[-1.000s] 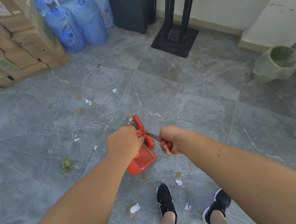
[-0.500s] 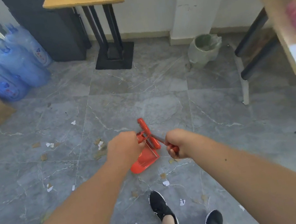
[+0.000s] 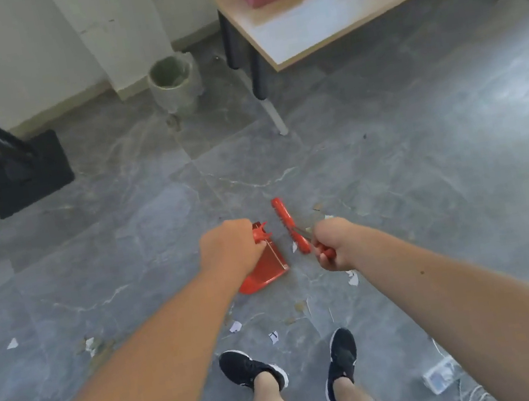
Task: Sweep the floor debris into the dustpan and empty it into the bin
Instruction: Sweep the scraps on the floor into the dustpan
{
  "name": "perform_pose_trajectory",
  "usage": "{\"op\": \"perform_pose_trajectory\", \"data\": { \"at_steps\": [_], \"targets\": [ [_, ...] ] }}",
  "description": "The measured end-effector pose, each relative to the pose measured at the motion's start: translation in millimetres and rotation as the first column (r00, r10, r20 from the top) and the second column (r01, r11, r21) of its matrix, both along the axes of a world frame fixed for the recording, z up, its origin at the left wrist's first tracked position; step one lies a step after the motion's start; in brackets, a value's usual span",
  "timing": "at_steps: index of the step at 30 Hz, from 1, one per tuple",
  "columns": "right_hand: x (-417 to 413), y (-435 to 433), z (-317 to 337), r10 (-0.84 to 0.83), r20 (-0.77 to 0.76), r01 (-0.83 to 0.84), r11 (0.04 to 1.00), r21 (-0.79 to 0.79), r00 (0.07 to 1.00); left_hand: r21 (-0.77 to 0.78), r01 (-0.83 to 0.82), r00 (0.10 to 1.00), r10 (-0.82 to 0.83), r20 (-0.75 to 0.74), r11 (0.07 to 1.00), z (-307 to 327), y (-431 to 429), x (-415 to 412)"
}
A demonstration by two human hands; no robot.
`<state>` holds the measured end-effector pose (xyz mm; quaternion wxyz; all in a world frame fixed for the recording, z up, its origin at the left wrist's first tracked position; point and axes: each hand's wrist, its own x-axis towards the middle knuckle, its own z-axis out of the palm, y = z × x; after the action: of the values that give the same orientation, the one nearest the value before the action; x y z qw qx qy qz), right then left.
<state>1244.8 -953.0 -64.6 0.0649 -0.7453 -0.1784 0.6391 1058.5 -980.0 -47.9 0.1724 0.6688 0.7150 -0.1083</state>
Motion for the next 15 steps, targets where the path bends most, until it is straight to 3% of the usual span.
{"op": "perform_pose_trajectory", "data": {
  "at_steps": [7,15],
  "targets": [
    [147.0,5.0,-4.7,-0.179,0.053,0.179,0.984,0.008,0.982,-0.005,0.185,0.983,-0.185,0.017,0.983,-2.8,31.6,140.6],
    [237.1,25.3,-27.2,-0.249,0.087,0.250,0.968,0.001,0.965,-0.004,0.238,0.971,-0.238,0.022,0.971,-14.7,55.9,237.1]
  ]
}}
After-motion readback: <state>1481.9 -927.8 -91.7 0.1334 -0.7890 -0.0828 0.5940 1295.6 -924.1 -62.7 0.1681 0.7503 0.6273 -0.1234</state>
